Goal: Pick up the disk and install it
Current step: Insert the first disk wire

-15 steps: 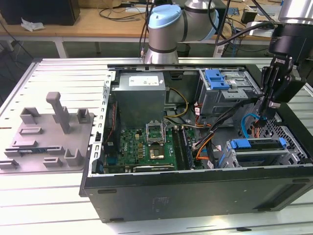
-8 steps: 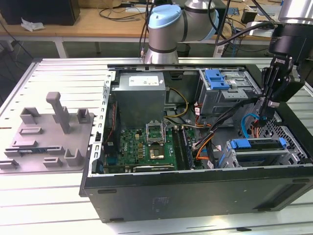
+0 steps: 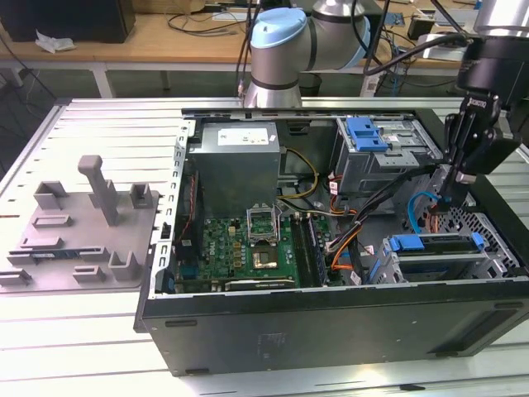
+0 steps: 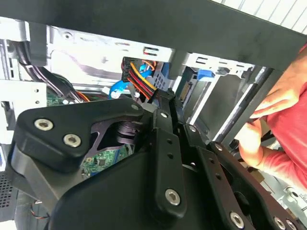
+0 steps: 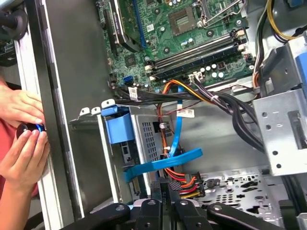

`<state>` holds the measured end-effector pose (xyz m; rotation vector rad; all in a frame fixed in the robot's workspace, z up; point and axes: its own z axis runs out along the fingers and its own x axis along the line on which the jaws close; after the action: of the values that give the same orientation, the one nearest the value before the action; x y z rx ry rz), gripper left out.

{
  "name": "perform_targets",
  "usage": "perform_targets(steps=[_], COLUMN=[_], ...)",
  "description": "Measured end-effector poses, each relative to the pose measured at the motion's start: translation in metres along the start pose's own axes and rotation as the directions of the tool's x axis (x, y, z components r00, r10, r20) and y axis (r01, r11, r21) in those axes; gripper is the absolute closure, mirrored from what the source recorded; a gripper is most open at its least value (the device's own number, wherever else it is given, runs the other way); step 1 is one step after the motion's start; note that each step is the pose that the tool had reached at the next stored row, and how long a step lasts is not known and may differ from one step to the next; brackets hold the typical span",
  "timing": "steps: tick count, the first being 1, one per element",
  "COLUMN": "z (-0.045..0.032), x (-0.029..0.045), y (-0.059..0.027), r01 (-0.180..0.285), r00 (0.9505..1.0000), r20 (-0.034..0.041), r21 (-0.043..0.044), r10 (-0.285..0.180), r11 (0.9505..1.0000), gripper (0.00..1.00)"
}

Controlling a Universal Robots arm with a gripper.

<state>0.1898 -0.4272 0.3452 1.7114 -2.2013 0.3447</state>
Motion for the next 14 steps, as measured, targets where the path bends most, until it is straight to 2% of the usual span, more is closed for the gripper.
perform_targets(steps=[2,7,9,14], z=[0.0001,0.0015,0.0003,0.0012], x=[0.0054,0.0128,0.0193,0.0305], y=[-0.0013,-0.0031,-0.0044,-0.0069], r01=[0.001,0.003,0.004,0.005], r00=[0.9999,0.9985,0.9974,0.9957], r20=[0.0121,0.0546,0.072,0.093], r21=[-0.0001,-0.0042,-0.0057,-0.007], r10=[-0.001,-0.003,-0.004,-0.005], r11=[1.0,1.0,1.0,1.0], gripper=[0.83,0.83,0.83,0.83])
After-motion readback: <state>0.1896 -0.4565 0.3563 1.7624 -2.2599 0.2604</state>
